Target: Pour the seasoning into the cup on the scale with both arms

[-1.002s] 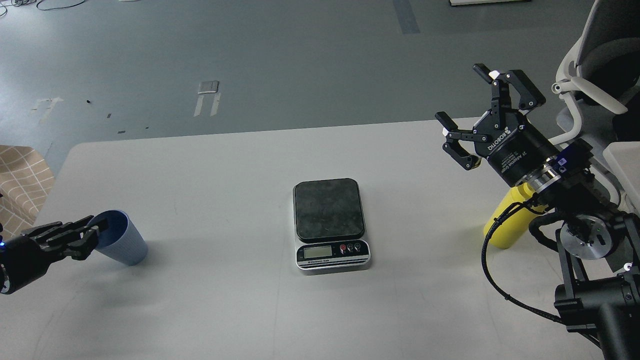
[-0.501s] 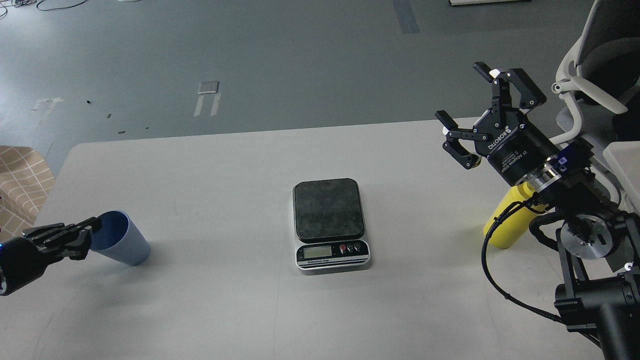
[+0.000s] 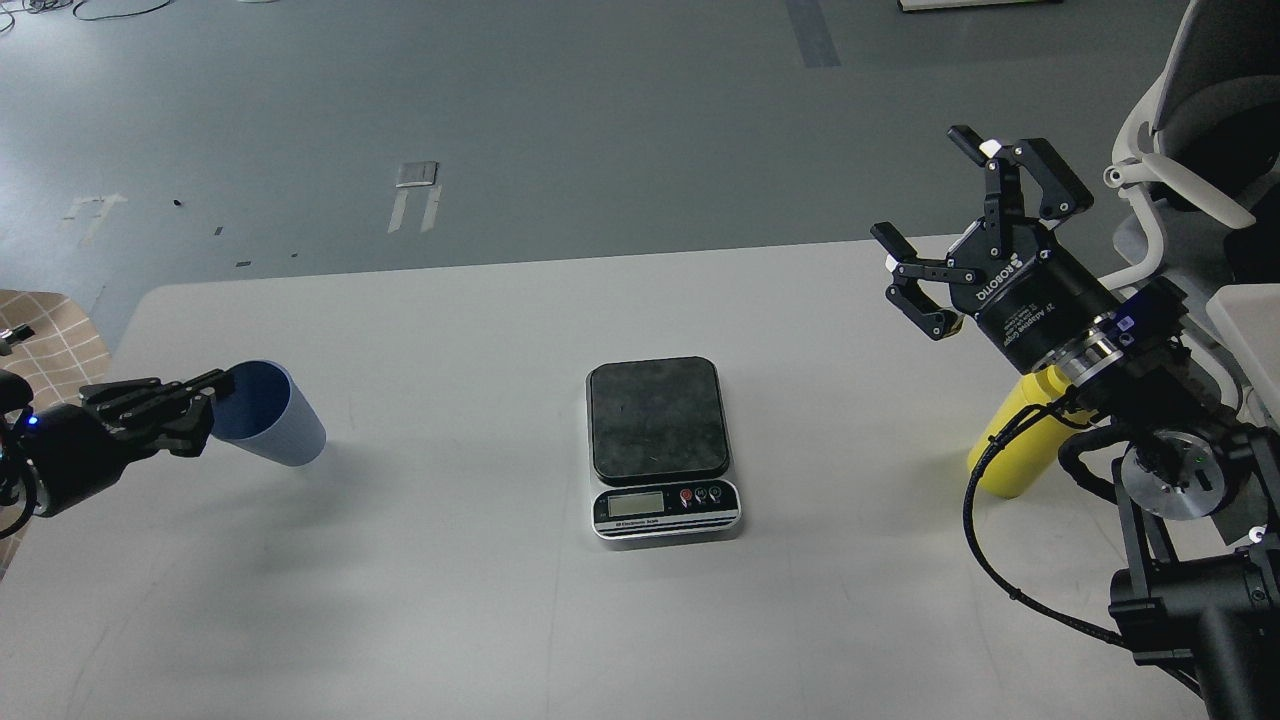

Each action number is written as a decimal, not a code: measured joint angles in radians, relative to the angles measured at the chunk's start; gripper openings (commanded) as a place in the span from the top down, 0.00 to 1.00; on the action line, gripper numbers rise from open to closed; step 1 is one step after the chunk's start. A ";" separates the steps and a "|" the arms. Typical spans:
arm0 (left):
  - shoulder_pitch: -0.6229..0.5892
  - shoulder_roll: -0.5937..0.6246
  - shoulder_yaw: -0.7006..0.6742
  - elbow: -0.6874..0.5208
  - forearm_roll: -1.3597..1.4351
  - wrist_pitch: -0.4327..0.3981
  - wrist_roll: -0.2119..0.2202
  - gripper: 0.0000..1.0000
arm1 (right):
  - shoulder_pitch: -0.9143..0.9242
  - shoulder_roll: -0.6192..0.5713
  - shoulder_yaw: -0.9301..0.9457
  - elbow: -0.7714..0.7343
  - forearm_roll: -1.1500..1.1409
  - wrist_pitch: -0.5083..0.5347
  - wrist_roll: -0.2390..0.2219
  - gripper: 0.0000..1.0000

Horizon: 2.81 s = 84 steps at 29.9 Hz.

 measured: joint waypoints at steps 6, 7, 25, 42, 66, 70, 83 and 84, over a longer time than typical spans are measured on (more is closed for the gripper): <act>-0.172 -0.114 0.000 -0.066 0.049 -0.229 0.000 1.00 | 0.000 0.000 0.001 0.000 0.002 0.000 0.000 0.00; -0.201 -0.143 0.000 -0.076 0.055 -0.259 0.000 1.00 | -0.001 0.000 0.001 0.000 0.002 0.000 0.000 0.00; -0.375 -0.511 0.017 -0.042 0.113 -0.418 0.000 1.00 | -0.018 0.000 0.051 -0.001 0.005 0.000 0.001 0.00; -0.374 -0.621 0.018 0.068 0.113 -0.433 0.000 1.00 | -0.015 0.000 0.053 -0.005 0.003 0.000 0.001 0.00; -0.372 -0.631 0.044 0.078 0.103 -0.433 0.000 0.88 | -0.011 0.000 0.054 -0.003 0.005 0.000 0.001 0.00; -0.369 -0.632 0.041 0.077 0.103 -0.433 0.000 0.78 | -0.011 0.000 0.054 -0.003 0.005 0.000 0.001 0.00; -0.373 -0.632 0.027 0.074 0.070 -0.428 0.000 0.02 | -0.010 0.000 0.054 -0.003 0.005 0.000 0.000 0.00; -0.374 -0.635 0.025 0.074 0.047 -0.426 0.000 0.02 | -0.010 0.000 0.054 -0.003 0.005 0.000 0.000 0.00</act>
